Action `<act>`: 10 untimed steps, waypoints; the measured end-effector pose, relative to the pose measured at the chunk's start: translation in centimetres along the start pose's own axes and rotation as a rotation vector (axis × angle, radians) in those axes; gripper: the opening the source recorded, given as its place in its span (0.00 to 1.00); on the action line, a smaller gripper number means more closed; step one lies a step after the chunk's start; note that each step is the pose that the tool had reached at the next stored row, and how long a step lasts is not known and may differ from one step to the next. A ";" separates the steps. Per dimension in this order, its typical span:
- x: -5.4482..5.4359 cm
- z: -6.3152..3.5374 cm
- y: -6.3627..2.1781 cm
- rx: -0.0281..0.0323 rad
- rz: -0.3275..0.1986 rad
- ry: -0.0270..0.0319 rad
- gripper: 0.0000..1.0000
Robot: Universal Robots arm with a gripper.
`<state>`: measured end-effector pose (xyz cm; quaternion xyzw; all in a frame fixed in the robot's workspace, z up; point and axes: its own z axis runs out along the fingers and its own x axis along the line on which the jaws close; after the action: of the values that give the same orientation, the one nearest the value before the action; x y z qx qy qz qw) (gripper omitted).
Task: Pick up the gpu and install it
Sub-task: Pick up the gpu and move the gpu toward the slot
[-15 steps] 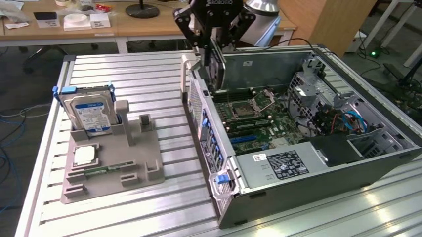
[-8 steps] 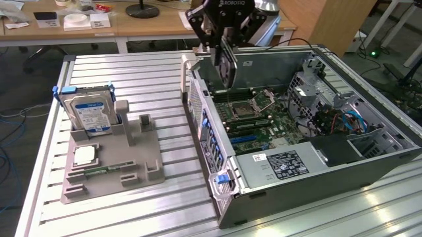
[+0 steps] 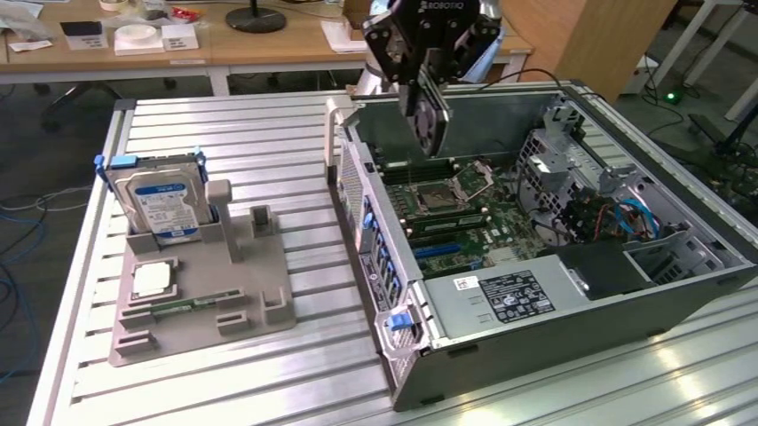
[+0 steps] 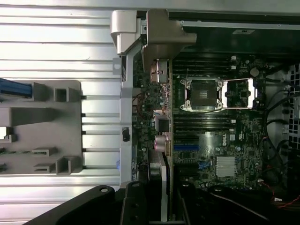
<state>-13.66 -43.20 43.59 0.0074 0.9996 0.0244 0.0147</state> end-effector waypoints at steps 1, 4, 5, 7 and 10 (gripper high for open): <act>-0.3 0.01 0.02 0.0002 0.000 -0.0001 0.28; -1.0 0.07 0.08 0.0001 0.000 -0.0009 0.28; -1.2 0.09 0.12 0.0001 0.000 -0.0012 0.28; -1.9 0.12 0.21 0.0001 0.000 -0.0018 0.28; -3.0 0.20 0.28 0.0001 0.000 -0.0019 0.28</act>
<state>-10.62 -42.96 43.49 0.0074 0.9996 0.0243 0.0157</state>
